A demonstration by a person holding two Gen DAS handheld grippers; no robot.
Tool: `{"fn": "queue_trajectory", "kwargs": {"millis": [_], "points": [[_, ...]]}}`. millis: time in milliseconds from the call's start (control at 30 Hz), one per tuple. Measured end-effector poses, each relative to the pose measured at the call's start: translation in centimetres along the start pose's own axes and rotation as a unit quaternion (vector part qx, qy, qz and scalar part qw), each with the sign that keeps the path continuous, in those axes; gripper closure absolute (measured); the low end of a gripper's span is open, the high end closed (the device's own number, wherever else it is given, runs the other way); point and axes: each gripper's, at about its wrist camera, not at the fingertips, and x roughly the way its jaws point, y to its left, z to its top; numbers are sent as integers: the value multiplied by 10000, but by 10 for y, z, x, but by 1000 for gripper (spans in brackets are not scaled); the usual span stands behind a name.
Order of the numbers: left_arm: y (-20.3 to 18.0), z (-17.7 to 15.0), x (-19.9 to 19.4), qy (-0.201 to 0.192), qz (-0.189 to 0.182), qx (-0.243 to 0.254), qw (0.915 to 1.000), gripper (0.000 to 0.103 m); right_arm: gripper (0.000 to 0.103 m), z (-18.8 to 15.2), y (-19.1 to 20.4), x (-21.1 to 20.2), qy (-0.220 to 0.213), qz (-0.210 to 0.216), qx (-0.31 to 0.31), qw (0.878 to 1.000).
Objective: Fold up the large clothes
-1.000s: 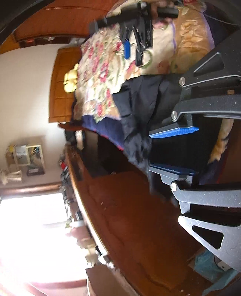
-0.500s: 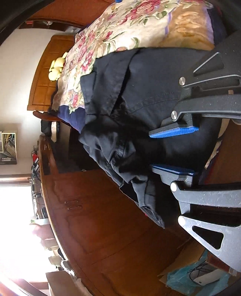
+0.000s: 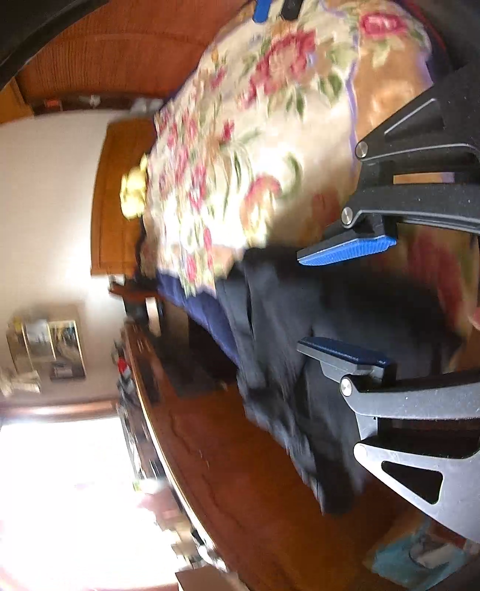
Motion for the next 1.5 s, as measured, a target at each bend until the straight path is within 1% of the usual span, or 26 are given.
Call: {"fn": "queue_trajectory", "kwargs": {"millis": [33,100,133,200,233,300,333,400,467,533,667,767,867,1033,1133,1300,1500], "points": [[-20,2,0,-17,-147,6,9999,62,20,-6,-5,-8,-12,-126,78,9999],[-45,3,2,1,-366,18,9993,62,20,-17,-12,-24,-23,-308,215,9993],[-65,4,3,7,-572,53,9984,62,20,-22,-16,-32,-42,-446,292,9986],[-92,5,4,1,-821,131,9965,62,20,-30,-21,-45,-79,-617,410,9972],[-113,4,3,15,-957,225,9952,62,20,-34,-24,-51,-97,-684,477,9965],[-137,3,0,11,-1107,305,9934,62,20,-40,-29,-64,-152,-821,614,9946],[-154,2,-1,19,-1265,352,9913,62,20,-41,-30,-68,-166,-880,662,9938],[-178,2,-6,26,-1447,441,9885,62,20,-47,-34,-80,-198,-1021,756,9917],[-200,1,-11,-1,-1466,537,9877,62,20,-50,-33,-88,-249,-1157,848,9893],[-221,3,-22,-121,-1472,632,9870,62,20,-52,-33,-100,-337,-1309,936,9864],[-248,8,-42,-259,-1581,737,9843,61,20,-58,-29,-126,-595,-1614,1093,9790],[-259,12,-60,-371,-1726,722,9816,61,20,-62,-22,-148,-838,-1838,1191,9721],[-264,16,-78,-460,-1780,664,9807,61,20,-66,-13,-166,-1024,-2026,1270,9656],[-265,20,-100,-637,-1761,670,9800,61,20,-78,-2,-177,-1194,-2160,1354,9596],[-261,19,-109,-712,-1766,604,9799,61,20,-82,7,-179,-1210,-2168,1339,9594],[-257,16,-115,-721,-1800,495,9798,60,20,-85,9,-183,-1251,-2171,1337,9588],[-255,15,-115,-716,-1811,469,9797,60,20,-84,1,-183,-1265,-2162,1339,9588]]}}
